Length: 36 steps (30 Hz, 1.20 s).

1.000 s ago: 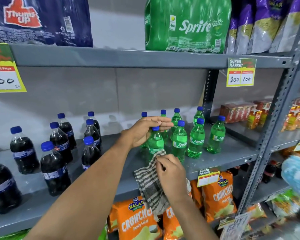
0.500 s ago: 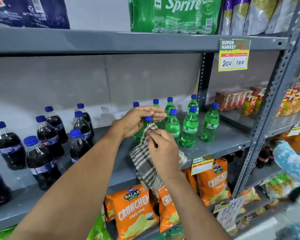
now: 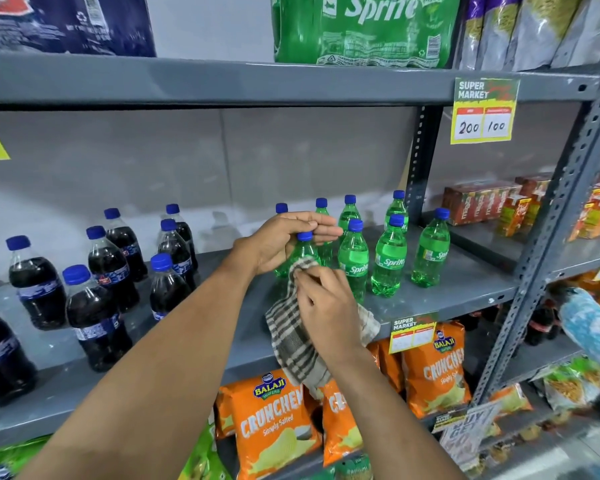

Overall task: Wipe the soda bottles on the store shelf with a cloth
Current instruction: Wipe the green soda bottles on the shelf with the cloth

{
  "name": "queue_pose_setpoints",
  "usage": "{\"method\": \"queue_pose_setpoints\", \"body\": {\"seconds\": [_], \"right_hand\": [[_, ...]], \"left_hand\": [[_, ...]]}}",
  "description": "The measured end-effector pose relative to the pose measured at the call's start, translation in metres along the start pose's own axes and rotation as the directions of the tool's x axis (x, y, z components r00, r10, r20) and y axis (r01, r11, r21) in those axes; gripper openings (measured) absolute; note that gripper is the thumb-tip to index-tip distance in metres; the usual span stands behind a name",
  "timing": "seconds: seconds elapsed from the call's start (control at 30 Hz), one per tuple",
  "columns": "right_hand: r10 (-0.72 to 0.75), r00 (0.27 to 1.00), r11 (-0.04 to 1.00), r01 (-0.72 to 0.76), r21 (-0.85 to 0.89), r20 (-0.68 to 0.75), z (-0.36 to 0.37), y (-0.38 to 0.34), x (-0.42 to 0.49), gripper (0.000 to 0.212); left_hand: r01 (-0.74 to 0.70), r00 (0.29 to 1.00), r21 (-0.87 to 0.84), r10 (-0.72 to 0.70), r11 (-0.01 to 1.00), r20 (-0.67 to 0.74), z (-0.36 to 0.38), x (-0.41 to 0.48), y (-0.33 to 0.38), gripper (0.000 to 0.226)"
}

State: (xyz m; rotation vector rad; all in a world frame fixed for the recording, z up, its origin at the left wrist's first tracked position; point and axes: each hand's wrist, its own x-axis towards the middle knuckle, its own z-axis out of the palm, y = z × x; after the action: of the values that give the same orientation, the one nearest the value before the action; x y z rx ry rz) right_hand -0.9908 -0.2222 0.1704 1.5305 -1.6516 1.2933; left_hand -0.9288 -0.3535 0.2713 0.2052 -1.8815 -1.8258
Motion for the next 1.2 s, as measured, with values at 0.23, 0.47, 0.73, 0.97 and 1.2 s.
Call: {"method": "queue_pose_setpoints", "body": {"seconds": [0.23,0.47,0.73,0.97,1.2], "right_hand": [[0.024,0.999,1.0,-0.024,0.001,-0.025,-0.001,0.001,-0.001,0.02],[0.105,0.991,0.993,-0.108,0.041,0.077,0.001,0.013,-0.044,0.024],[0.111,0.989,0.993,-0.105,0.06,-0.096,-0.008,-0.01,0.03,0.024],[0.217,0.975,0.966,-0.206,0.156,-0.056,-0.003,0.003,-0.025,0.021],[0.189,0.981,0.977,-0.182,0.114,-0.051,-0.002,-0.002,-0.022,0.021]], "left_hand": [[0.0,1.0,-0.014,0.0,1.0,0.001,0.001,0.0,0.0,0.036],[-0.01,1.0,0.008,0.011,1.0,-0.008,0.003,-0.002,0.0,0.035],[0.042,0.999,-0.068,-0.04,0.997,0.03,0.004,-0.005,0.005,0.034],[-0.01,1.0,-0.01,0.01,1.0,-0.003,0.005,-0.006,0.003,0.035],[-0.01,1.0,0.01,0.01,1.0,0.008,0.005,-0.006,0.003,0.035]]}}
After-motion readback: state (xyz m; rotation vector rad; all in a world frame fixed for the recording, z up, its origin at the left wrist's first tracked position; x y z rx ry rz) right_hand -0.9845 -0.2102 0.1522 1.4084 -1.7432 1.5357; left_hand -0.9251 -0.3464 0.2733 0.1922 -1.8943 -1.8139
